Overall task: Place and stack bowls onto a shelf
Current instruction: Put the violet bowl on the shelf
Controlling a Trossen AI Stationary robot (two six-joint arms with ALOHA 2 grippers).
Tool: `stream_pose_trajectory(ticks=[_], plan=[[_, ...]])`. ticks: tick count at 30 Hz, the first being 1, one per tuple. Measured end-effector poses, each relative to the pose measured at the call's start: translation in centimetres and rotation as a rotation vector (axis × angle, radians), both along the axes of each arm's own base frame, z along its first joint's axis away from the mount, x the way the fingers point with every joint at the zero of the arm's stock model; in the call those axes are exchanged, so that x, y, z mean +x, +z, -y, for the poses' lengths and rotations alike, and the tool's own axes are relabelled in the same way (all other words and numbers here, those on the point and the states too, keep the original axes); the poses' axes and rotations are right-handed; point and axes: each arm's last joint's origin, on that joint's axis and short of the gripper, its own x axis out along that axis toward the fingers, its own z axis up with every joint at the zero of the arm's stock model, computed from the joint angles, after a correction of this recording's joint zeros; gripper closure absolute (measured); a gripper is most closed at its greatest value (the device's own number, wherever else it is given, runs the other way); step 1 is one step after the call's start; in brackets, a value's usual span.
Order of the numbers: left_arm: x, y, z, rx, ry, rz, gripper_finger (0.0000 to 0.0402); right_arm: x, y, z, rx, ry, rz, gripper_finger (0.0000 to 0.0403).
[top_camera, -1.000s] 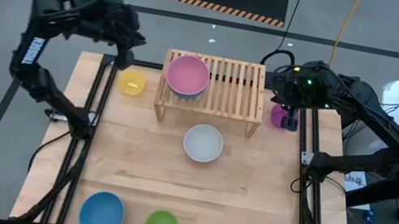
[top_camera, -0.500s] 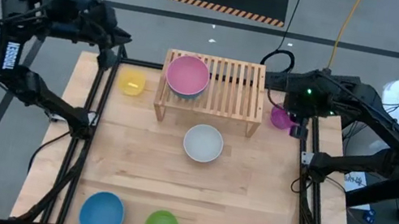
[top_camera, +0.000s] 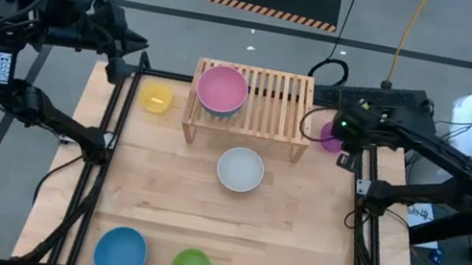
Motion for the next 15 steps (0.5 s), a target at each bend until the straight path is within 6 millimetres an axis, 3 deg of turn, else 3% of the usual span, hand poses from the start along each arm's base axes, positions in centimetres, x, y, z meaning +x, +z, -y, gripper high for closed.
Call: stream_pose_trajectory(ticks=[8,15], plan=[[0.0,0.0,0.0,0.0,0.0,0.001,0.0348,0.8,-6.0,0.9,0.235,-0.165,0.072,0.0312],[0.0,0.0,0.0,-0.005,0.004,0.005,0.0348,1.1,-8.0,2.5,0.258,-0.176,0.178,0.0312]])
